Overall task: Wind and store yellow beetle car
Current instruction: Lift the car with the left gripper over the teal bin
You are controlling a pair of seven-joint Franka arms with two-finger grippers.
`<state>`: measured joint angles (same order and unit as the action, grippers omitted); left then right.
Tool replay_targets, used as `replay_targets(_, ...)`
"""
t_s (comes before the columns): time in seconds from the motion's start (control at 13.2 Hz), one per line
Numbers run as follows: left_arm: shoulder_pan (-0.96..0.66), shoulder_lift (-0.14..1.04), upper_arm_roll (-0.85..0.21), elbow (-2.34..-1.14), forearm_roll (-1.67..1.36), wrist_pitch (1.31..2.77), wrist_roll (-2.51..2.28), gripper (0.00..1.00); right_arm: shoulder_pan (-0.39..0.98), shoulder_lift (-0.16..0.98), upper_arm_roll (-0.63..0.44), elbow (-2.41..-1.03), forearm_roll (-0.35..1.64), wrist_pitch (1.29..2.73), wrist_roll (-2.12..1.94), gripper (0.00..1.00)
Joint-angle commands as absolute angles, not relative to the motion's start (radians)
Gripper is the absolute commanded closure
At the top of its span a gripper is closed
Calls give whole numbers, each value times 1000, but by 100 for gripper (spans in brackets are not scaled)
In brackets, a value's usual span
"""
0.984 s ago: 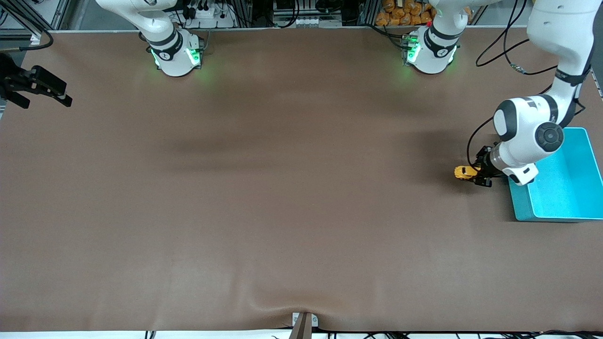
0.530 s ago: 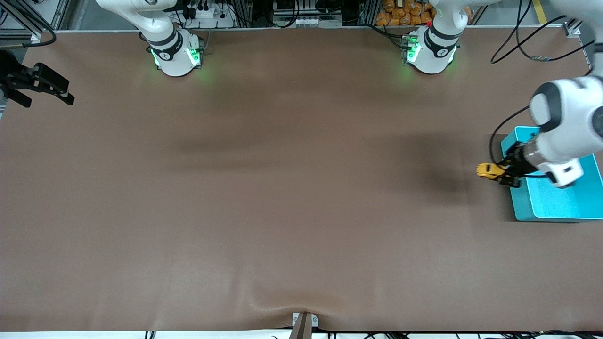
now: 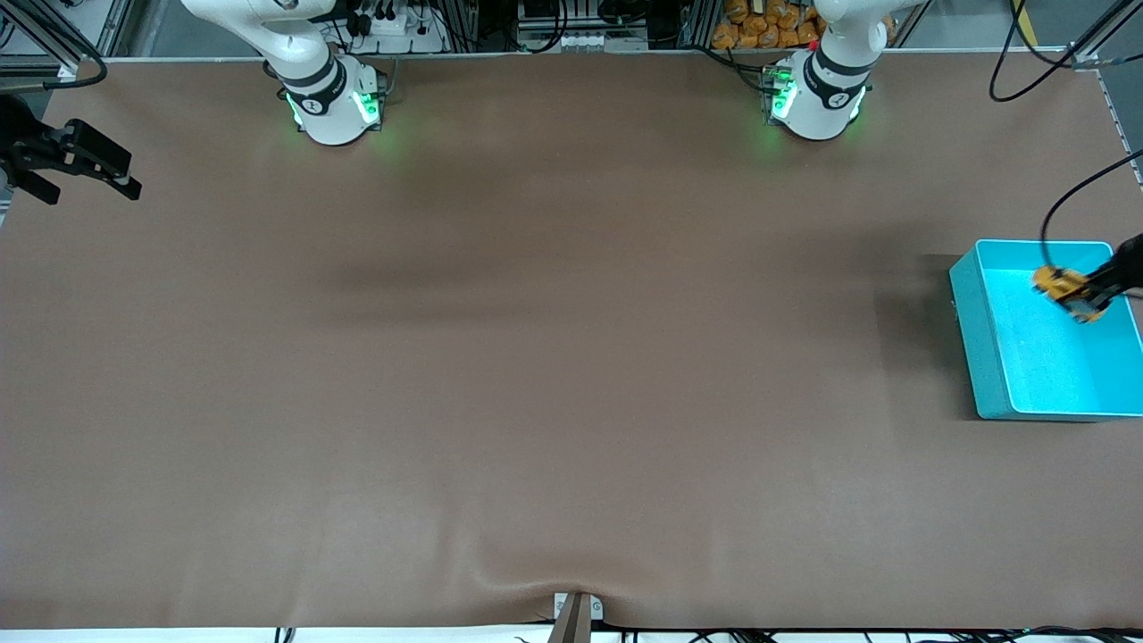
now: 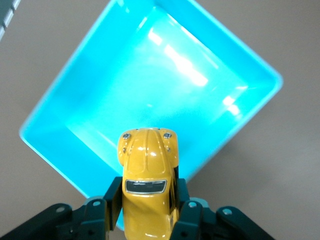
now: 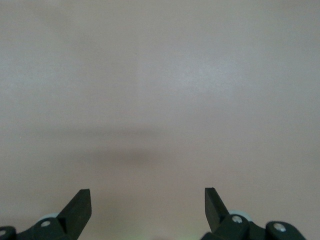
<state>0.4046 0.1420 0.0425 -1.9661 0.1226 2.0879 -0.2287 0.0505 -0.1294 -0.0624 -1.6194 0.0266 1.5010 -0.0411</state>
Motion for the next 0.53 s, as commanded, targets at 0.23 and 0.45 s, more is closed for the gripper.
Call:
replay_targets(0.23,517,273,25,-1959,143,2216,90,100,61,-149,-69,-1632,25,1506,-29,0)
replay_targets(0.45,529,339,25,-1962,141,2292,123,100,61,-147,-69,-1632,25,1506,-29,0)
